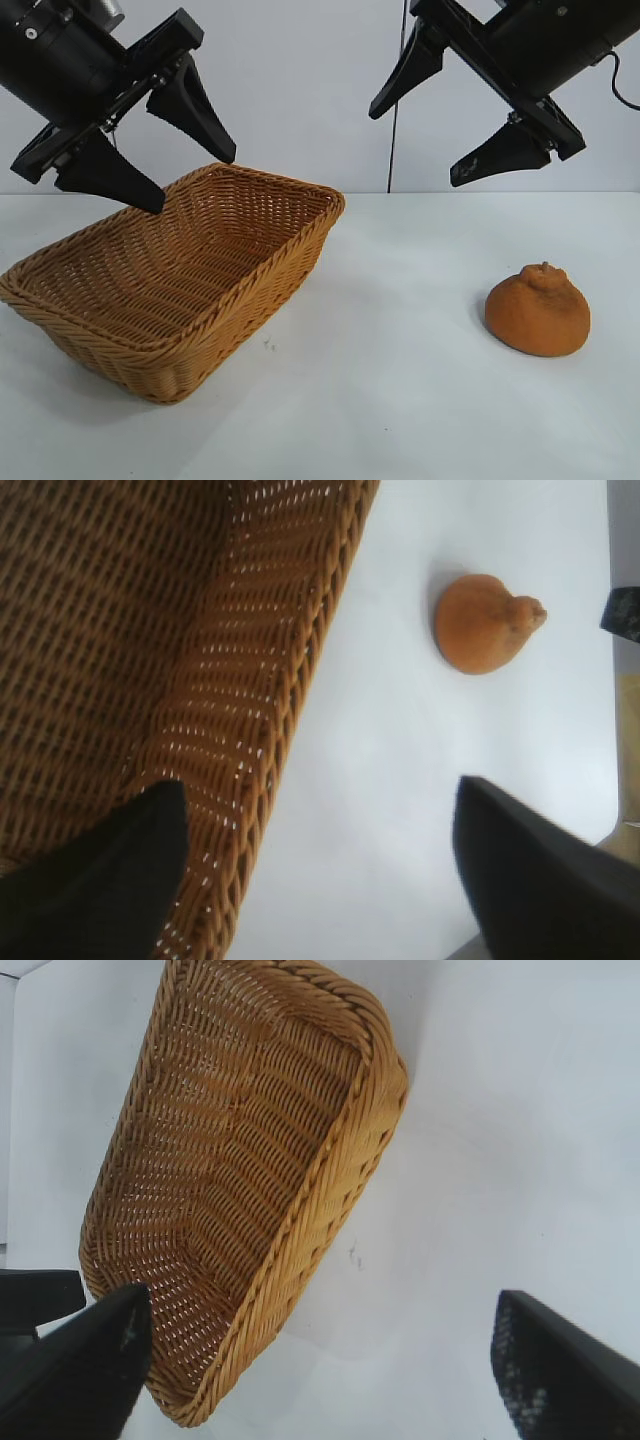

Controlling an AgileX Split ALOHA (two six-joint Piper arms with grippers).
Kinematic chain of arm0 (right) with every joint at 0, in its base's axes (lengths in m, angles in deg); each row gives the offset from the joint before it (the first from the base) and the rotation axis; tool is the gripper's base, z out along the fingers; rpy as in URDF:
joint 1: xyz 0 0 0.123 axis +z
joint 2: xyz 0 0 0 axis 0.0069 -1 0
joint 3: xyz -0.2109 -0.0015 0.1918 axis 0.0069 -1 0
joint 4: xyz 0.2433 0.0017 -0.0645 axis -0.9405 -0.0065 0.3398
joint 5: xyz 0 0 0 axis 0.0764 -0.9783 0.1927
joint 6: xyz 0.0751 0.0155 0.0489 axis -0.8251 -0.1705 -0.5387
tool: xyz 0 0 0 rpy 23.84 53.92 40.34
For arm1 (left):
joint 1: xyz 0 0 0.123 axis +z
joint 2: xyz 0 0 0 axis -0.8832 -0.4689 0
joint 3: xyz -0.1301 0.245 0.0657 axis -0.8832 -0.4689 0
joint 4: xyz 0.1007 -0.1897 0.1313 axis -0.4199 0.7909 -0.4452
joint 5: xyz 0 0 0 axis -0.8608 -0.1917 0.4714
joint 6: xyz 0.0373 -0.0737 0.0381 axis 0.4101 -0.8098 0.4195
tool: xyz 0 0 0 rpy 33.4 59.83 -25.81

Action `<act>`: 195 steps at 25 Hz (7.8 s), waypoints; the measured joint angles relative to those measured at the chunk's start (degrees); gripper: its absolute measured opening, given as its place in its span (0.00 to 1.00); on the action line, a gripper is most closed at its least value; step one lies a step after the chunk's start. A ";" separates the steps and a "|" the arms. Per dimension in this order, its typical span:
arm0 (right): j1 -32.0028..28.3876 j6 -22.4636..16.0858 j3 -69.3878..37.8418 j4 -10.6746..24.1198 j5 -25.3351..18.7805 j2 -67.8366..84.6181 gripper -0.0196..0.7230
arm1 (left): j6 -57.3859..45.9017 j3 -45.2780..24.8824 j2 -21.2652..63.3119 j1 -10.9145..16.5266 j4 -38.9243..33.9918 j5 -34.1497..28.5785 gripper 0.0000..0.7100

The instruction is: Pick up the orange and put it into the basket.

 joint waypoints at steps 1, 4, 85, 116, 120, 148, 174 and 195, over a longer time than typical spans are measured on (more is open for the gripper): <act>0.00 0.00 0.00 0.00 0.00 0.00 0.88 | 0.00 0.00 0.00 0.00 0.00 0.00 0.74; 0.00 -0.02 0.00 0.00 0.00 0.00 0.88 | 0.05 0.00 0.00 0.00 0.00 0.00 0.74; 0.00 0.04 0.00 0.23 0.92 -0.04 0.88 | -68.58 -15.34 -8.41 2.15 -34.75 16.19 0.69; 0.00 -0.01 0.00 0.23 0.16 -0.04 0.88 | -38.85 19.89 -18.32 3.16 -33.21 -12.22 0.14; 0.00 -0.01 0.00 0.23 0.10 -0.04 0.88 | -29.43 26.50 -21.82 3.16 -33.21 -19.50 0.14; 0.00 -0.01 0.00 0.28 -0.10 -0.04 0.88 | -20.43 28.01 -30.68 3.16 -29.37 -19.45 0.23; 0.00 -0.01 0.00 1.75 -0.25 -0.04 0.88 | -16.69 33.43 -15.26 9.96 -49.65 -28.46 0.81; 0.00 -0.01 0.00 1.79 -0.25 -0.04 0.88 | -14.47 14.51 9.11 16.33 -46.12 -28.68 0.78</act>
